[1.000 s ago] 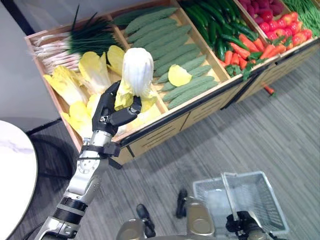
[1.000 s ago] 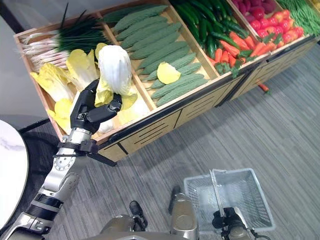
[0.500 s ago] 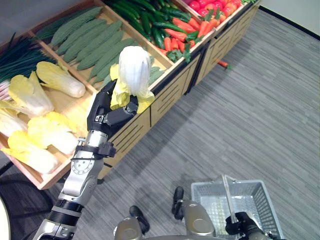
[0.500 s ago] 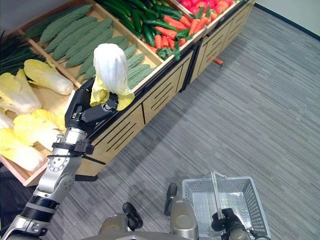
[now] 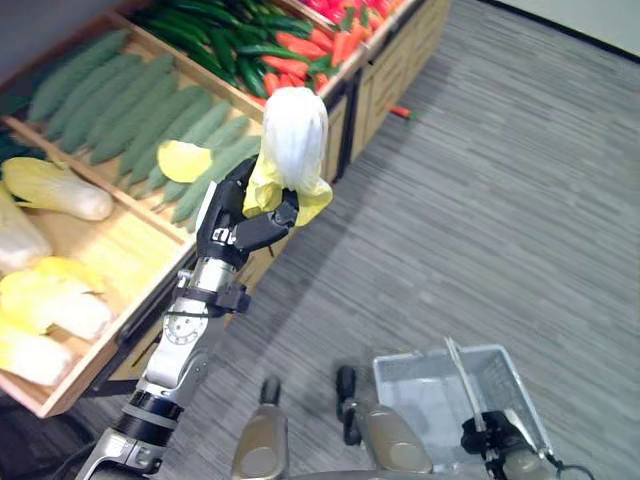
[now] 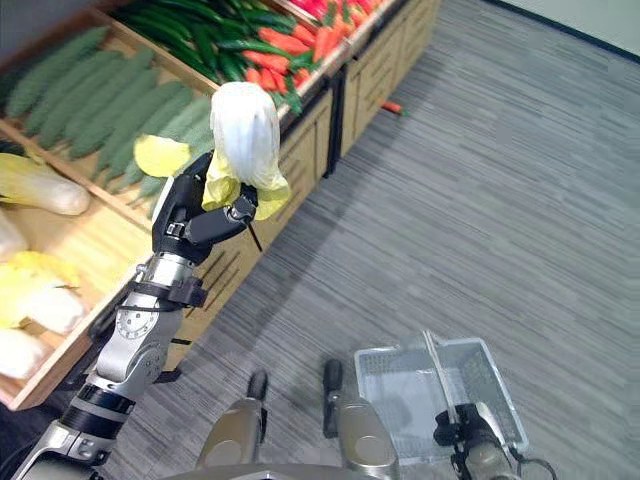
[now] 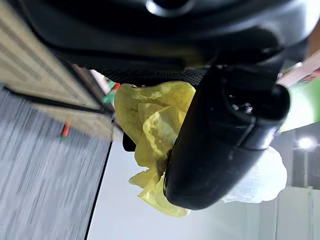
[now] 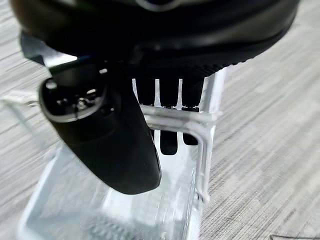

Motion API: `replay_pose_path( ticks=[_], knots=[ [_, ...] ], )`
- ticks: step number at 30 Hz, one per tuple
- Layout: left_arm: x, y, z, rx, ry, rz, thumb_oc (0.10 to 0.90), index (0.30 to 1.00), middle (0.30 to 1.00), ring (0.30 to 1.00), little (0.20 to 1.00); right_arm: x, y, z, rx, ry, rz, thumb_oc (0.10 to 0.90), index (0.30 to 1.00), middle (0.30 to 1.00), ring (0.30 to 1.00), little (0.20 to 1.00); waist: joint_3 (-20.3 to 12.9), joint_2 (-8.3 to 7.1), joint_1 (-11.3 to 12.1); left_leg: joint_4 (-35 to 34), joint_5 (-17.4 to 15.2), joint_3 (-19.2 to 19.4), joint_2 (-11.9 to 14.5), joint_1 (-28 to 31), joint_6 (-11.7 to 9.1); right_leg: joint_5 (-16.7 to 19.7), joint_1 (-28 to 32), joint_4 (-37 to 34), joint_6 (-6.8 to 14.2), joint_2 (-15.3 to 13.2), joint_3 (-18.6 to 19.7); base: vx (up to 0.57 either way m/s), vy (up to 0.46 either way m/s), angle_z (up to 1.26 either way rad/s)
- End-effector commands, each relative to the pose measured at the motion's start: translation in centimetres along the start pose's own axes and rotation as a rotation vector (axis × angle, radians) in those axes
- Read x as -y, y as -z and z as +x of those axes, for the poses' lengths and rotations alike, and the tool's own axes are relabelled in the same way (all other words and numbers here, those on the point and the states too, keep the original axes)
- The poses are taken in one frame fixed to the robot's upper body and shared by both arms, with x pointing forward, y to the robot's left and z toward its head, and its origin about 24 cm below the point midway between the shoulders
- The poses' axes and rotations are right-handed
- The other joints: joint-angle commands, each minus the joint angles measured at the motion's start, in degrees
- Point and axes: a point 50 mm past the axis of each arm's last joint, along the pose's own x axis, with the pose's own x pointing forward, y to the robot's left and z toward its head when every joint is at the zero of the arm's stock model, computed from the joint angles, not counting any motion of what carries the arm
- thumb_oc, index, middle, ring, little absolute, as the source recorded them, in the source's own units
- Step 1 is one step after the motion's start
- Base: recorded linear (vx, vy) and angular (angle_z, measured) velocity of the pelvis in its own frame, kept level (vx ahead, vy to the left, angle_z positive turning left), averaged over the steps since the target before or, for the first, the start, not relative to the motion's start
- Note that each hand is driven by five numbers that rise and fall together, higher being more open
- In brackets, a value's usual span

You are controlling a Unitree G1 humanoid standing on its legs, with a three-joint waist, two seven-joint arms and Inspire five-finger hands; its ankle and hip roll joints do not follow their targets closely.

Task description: Get the vegetables into the basket

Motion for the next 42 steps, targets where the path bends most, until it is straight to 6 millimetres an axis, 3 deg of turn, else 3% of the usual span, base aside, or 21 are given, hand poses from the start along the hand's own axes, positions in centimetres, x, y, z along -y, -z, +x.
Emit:
replay_pose_path(
  ticks=[1, 4, 8, 9, 10, 12, 14, 18, 21, 26, 28, 29, 32, 34, 35, 36, 38, 39, 42],
  knots=[
    [2.7, -6.6, 1.5, 0.347, 0.171, -0.003, 0.4, 0.3, 0.3, 0.3, 0.3, 2.1, 5.1, -1.2, -0.123, 0.072, 0.009, 0.4, 0.3, 0.3, 0.3, 0.3, -2.94, -0.47, -1.47, 2.66, 2.83, 7.8, -1.47, -1.01, 1.13, -0.23, 4.02, 5.11, 7.21, -13.93, 4.89, 0.07, 0.386, -0.75],
    [2.8, -6.4, 1.6, 0.338, 0.189, 0.007, 0.4, 0.3, 0.3, 0.3, 0.3, 1.6, 5.7, -1.4, -0.144, 0.055, 0.012, 0.4, 0.3, 0.3, 0.3, 0.3, -3.27, -1.09, -2.07, 3.96, 1.05, 10.31, -2.78, -0.76, 2.21, 1.73, 3.7, 4.1, 8.04, -15.38, 6.64, 0.07, 0.282, -0.4],
    [2.3, -6.2, 1.5, 0.326, 0.168, 0.014, 0.4, 0.3, 0.3, 0.3, 0.3, 0.6, 4.8, -1.2, -0.119, 0.039, 0.045, 0.4, 0.3, 0.3, 0.3, 0.3, -2.8, -1.8, -2.41, 5.58, -0.75, 14.82, -3.24, 0.08, 3.79, 8.39, 1.36, 3.2, 8.89, -16.88, 7.14, 0.02, 0.225, -0.53],
    [2.0, -5.9, 1.4, 0.311, 0.156, 0.018, 0.4, 0.3, 0.3, 0.3, 0.3, 0.5, 4.4, -1.2, -0.107, 0.038, 0.05, 0.4, 0.3, 0.3, 0.3, 0.3, -2.41, -1.71, -1.55, 5.0, -0.87, 16.51, -2.67, 1.22, 4.15, 8.86, 1.05, 3.45, 8.61, -17.24, 4.05, 0.0, 0.227, -1.14],
    [1.6, -5.8, 1.2, 0.303, 0.142, 0.023, 0.4, 0.3, 0.3, 0.3, 0.3, 0.2, 4.0, -1.1, -0.093, 0.036, 0.054, 0.4, 0.3, 0.3, 0.3, 0.3, -2.31, -1.31, -0.75, 4.05, -0.7, 18.06, -2.24, 2.03, 4.58, 8.35, 1.22, 4.29, 8.07, -18.15, -1.46, -0.01, 0.208, -1.29],
    [1.1, -5.5, 0.9, 0.282, 0.126, 0.035, 0.4, 0.3, 0.3, 0.3, 0.3, 0.0, 3.5, -1.0, -0.072, 0.029, 0.043, 0.4, 0.3, 0.3, 0.3, 0.3, -2.54, -0.88, -0.37, 2.8, -0.16, 19.85, -1.71, 2.76, 5.17, 7.26, 1.86, 6.02, 7.55, -18.21, -5.99, -0.02, 0.17, -0.99],
    [0.8, -5.4, 0.5, 0.264, 0.12, 0.056, 0.4, 0.3, 0.3, 0.3, 0.3, -0.3, 2.7, -0.9, -0.039, 0.02, 0.041, 0.4, 0.3, 0.3, 0.3, 0.3, -3.47, -0.56, 0.06, -0.47, 1.31, 21.83, -1.39, 4.31, 5.64, 5.21, 2.52, 8.6, 7.36, -15.82, -7.47, -0.02, 0.135, -0.85],
    [0.6, -5.5, 0.4, 0.265, 0.125, 0.068, 0.4, 0.3, 0.3, 0.3, 0.3, 0.0, 2.7, -0.8, -0.037, 0.028, 0.044, 0.4, 0.3, 0.3, 0.3, 0.3, -4.4, -0.77, 0.58, -3.04, 2.08, 22.8, -1.31, 6.11, 5.16, 5.63, 3.71, 5.39, 7.89, -15.77, -8.31, 0.04, -0.027, -0.44],
    [0.3, -5.9, 0.1, 0.265, 0.136, 0.101, 0.4, 0.3, 0.3, 0.3, 0.3, 1.2, 3.5, -0.8, -0.075, 0.067, 0.065, 0.4, 0.3, 0.3, 0.3, 0.3, -6.38, -1.21, 0.79, -6.12, 3.5, 23.71, -0.65, 7.95, 3.96, 6.5, 5.95, -1.17, 8.51, -15.23, -8.16, 0.07, -0.133, -0.07],
    [0.0, -6.2, -0.1, 0.256, 0.155, 0.13, 0.4, 0.3, 0.3, 0.3, 0.3, 3.6, 4.3, -0.8, -0.111, 0.133, 0.067, 0.4, 0.3, 0.3, 0.3, 0.3, -8.08, -1.51, 1.05, -8.52, 5.1, 23.39, 0.6, 9.44, 2.63, 6.3, 7.96, -4.02, 8.58, -14.27, -9.32, 0.05, -0.15, -0.03],
    [0.1, -6.5, -0.1, 0.25, 0.2, 0.155, 0.4, 0.3, 0.3, 0.3, 0.3, 7.4, 4.1, -0.8, -0.098, 0.216, 0.025, 0.4, 0.3, 0.3, 0.3, 0.3, -9.22, -1.63, 1.03, -10.22, 6.06, 23.2, 1.8, 10.72, 1.72, 6.07, 9.35, -6.14, 8.37, -13.31, -9.94, 0.05, -0.167, -0.05],
    [0.1, -6.5, -0.1, 0.25, 0.2, 0.155, 0.4, 0.3, 0.3, 0.3, 0.3, 7.4, 4.1, -0.8, -0.098, 0.216, 0.025, 0.4, 0.3, 0.3, 0.3, 0.3, -9.17, -1.59, 1.02, -10.29, 6.09, 23.19, 1.82, 10.81, 1.7, 6.1, 9.45, -6.21, 8.35, -13.28, -9.96, 0.03, -0.123, -0.04],
    [0.4, -6.6, -0.2, 0.242, 0.24, 0.158, 0.4, 0.3, 0.3, 0.3, 0.3, 10.9, 3.3, -0.9, -0.074, 0.291, -0.03, 0.4, 0.3, 0.3, 0.3, 0.3, -10.03, -1.48, 1.2, -11.6, 6.59, 23.35, 2.32, 11.7, 1.32, 6.29, 10.43, -7.75, 8.25, -12.64, -10.18, 0.03, -0.07, -0.02],
    [0.2, -6.7, -0.4, 0.231, 0.245, 0.177, 0.4, 0.3, 0.3, 0.3, 0.3, 13.0, 0.0, -0.7, 0.064, 0.322, -0.145, 0.4, 0.3, 0.3, 0.3, 0.3, -10.38, -1.58, 0.95, -13.03, 7.2, 23.96, 2.78, 12.76, 0.95, 6.65, 10.69, -8.56, 8.25, -12.2, -9.61, 0.02, -0.047, 0.0],
    [0.2, -6.6, -0.5, 0.223, 0.252, 0.174, 0.4, 0.3, 0.3, 0.3, 0.3, 14.4, -0.7, -0.9, 0.095, 0.349, -0.194, 0.4, 0.3, 0.3, 0.3, 0.3, -10.57, -1.55, 0.99, -13.57, 7.41, 24.17, 2.96, 13.09, 0.82, 6.65, 10.95, -8.84, 8.29, -12.08, -9.62, 0.03, -0.031, -0.03],
    [0.4, -6.4, -0.5, 0.211, 0.267, 0.174, 0.4, 0.3, 0.3, 0.3, 0.3, 15.8, -2.1, -1.1, 0.136, 0.392, -0.198, 0.4, 0.3, 0.3, 0.3, 0.3, -10.81, -1.46, 1.01, -14.12, 7.63, 24.26, 3.02, 13.47, 0.77, 6.77, 11.13, -9.12, 8.31, -12.0, -9.58, 0.03, -0.016, -0.07],
    [0.4, -6.4, -0.7, 0.204, 0.273, 0.169, 0.4, 0.3, 0.3, 0.3, 0.3, 17.5, -6.7, -1.8, 0.314, 0.456, -0.227, 0.4, 0.3, 0.3, 0.3, 0.3, -11.16, -1.15, 0.8, -15.62, 8.22, 24.72, 3.22, 14.33, 0.64, 6.92, 11.23, -9.41, 8.42, -11.96, -9.3, 0.02, -0.001, -0.07],
    [0.6, -6.4, -0.6, 0.205, 0.278, 0.165, 0.4, 0.3, 0.3, 0.3, 0.3, 18.4, -7.5, -2.2, 0.344, 0.488, -0.229, 0.4, 0.3, 0.3, 0.3, 0.3, -11.37, -1.04, 0.85, -15.85, 8.3, 24.76, 3.2, 14.46, 0.63, 6.92, 11.31, -9.46, 8.48, -11.9, -9.36, 0.02, 0.008, -0.07],
    [0.9, -6.4, -0.6, 0.205, 0.293, 0.165, 0.4, 0.3, 0.3, 0.3, 0.3, 19.5, -13.8, -4.0, 0.581, 0.552, -0.233, 0.4, 0.3, 0.3, 0.3, 0.3, -11.92, -0.69, 0.83, -16.53, 8.36, 25.08, 3.3, 14.87, 0.57, 7.06, 11.4, -9.8, 8.51, -11.83, -9.19, 0.01, 0.003, -0.02]
  ],
)
